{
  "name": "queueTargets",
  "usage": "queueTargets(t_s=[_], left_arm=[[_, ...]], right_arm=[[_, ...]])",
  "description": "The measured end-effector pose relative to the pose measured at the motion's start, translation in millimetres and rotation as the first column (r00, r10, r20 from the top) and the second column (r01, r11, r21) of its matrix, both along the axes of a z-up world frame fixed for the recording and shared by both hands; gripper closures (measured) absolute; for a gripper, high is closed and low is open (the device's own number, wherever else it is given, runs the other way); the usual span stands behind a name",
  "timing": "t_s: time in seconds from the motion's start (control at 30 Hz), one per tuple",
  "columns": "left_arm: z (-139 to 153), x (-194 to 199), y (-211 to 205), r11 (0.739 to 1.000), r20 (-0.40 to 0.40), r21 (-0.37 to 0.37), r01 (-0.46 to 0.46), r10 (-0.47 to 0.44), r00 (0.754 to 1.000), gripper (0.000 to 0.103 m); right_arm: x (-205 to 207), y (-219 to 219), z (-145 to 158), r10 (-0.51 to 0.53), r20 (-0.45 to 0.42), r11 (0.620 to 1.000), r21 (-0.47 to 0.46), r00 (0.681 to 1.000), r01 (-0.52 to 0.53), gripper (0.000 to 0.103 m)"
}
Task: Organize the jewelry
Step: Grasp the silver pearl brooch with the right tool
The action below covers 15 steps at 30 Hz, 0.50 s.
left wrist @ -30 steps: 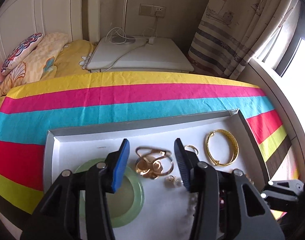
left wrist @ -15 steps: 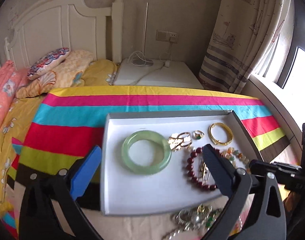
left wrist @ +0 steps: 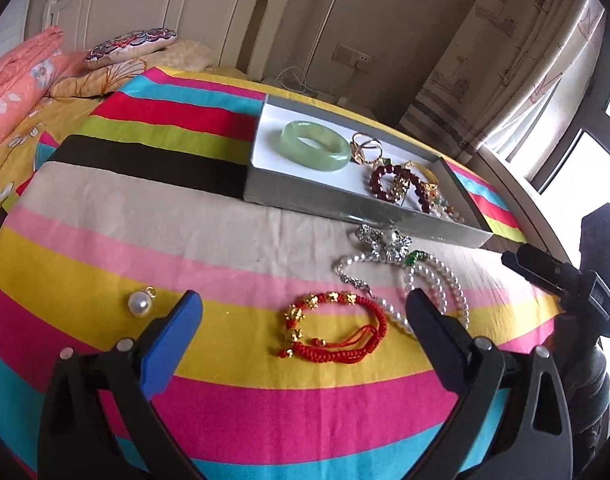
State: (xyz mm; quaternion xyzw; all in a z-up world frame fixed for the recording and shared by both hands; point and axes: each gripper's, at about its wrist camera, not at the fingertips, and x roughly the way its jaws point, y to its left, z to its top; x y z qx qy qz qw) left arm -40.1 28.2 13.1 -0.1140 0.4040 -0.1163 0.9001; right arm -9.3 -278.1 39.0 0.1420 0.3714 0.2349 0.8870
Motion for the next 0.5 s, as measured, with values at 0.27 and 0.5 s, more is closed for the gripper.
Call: queueTargets(t_s=[0.27, 0.5], left_arm=[[1.2, -1.1, -4.5, 0.998, 0.020, -0.018, 0.056, -0.056, 0.998, 0.002], [13.7, -22.5, -23.8, 0.970, 0.132, 0.004, 0.243, -0.241, 0.961, 0.002]], right_arm=[[-11.1, 47.8, 1.3, 0.085, 0.063, 0.970, -0.233, 0.994, -0.068, 0.004], [2.9, 100.5, 1.0, 0.212, 0.051, 0.916, -0.358, 0.976, -0.180, 0.026]])
